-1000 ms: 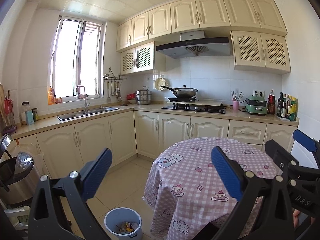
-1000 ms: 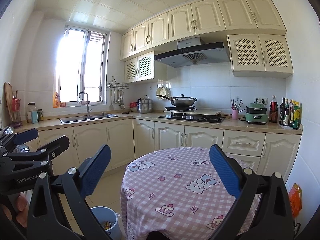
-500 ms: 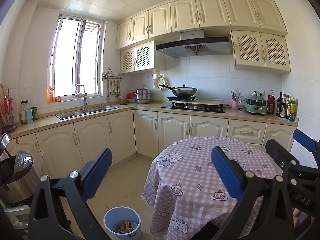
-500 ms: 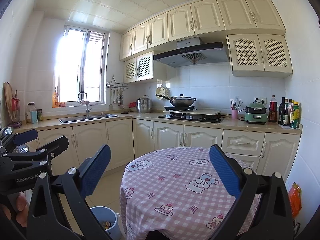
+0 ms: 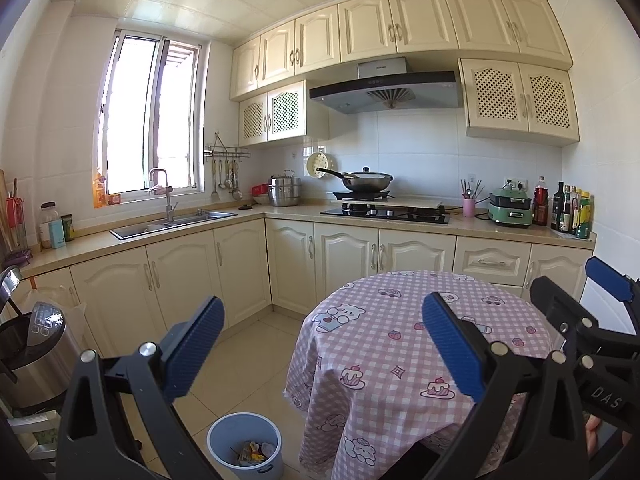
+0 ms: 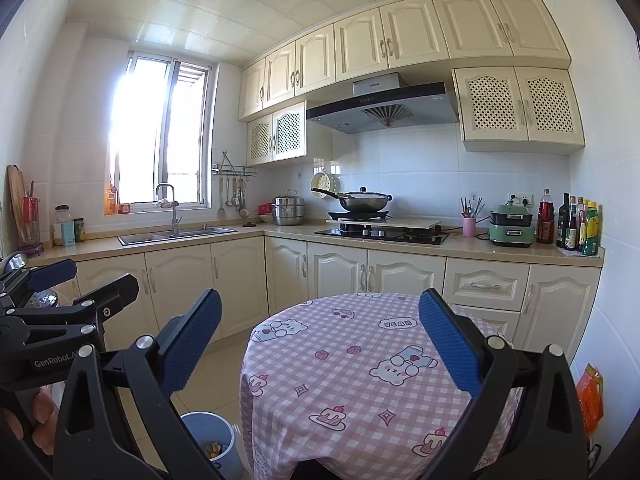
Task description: Collect trash
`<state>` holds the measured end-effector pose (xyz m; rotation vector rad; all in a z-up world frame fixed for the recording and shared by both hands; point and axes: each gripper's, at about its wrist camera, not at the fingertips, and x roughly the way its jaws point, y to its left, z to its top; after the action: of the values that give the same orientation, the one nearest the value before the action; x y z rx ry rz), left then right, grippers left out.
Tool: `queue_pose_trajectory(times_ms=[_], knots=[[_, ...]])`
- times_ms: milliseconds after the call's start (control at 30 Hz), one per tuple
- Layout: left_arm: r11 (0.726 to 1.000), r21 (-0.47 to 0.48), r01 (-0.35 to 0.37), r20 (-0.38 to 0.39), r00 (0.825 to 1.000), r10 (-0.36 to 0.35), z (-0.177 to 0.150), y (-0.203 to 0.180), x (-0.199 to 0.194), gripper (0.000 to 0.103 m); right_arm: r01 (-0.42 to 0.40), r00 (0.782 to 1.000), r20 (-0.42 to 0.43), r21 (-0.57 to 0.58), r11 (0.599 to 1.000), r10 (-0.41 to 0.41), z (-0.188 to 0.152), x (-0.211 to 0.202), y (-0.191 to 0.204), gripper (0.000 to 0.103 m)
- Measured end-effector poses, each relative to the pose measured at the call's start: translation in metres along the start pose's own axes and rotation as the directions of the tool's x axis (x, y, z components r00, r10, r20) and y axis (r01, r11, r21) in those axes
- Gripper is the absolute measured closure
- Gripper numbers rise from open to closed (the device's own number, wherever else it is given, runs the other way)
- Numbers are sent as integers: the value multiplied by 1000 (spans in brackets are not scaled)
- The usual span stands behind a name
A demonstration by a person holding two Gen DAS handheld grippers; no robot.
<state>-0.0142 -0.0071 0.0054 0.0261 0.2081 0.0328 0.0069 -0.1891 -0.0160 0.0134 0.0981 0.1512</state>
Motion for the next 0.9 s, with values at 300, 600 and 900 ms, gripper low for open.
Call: queue_pose_trajectory(times_ms=[300, 600, 900], knots=[[1000, -3, -1, -3, 1000, 1, -2, -1, 0, 6, -1, 1000, -1, 1, 1000, 1, 0, 0, 0, 8], [1000, -2, -2, -4, 1000, 2, -2, -1, 1, 6, -2, 1000, -1, 1, 1000, 2, -1, 1, -1, 8], [1000, -7, -5, -5, 1000, 5, -1, -1, 1, 6, -12, 1000, -6, -2, 1000, 12, 0, 6, -2, 8]])
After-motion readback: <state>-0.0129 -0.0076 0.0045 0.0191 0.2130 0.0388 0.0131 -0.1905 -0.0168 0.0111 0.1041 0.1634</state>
